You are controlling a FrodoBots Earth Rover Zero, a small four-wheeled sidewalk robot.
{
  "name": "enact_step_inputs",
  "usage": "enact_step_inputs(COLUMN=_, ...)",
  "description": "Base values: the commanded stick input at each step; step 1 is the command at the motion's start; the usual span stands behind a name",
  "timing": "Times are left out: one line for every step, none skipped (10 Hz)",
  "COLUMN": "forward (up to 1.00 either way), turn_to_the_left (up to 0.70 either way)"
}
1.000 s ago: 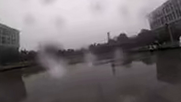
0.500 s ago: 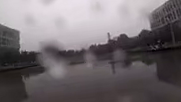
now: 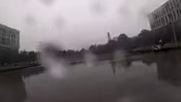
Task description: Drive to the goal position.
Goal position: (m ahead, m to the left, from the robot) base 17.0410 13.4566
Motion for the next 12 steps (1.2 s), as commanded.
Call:
enact_step_inputs(forward=0.68, turn_to_the_left=0.01)
enact_step_inputs(forward=0.66, turn_to_the_left=0.01)
enact_step_inputs(forward=0.67, turn_to_the_left=0.01)
enact_step_inputs(forward=0.67, turn_to_the_left=0.01)
enact_step_inputs(forward=0.7, turn_to_the_left=0.01)
enact_step_inputs(forward=0.7, turn_to_the_left=-0.03)
enact_step_inputs(forward=0.7, turn_to_the_left=-0.13)
enact_step_inputs(forward=0.7, turn_to_the_left=-0.13)
enact_step_inputs(forward=0.7, turn_to_the_left=-0.13)
enact_step_inputs(forward=0.7, turn_to_the_left=-0.13)
enact_step_inputs(forward=0.7, turn_to_the_left=-0.13)
enact_step_inputs(forward=0.7, turn_to_the_left=-0.13)
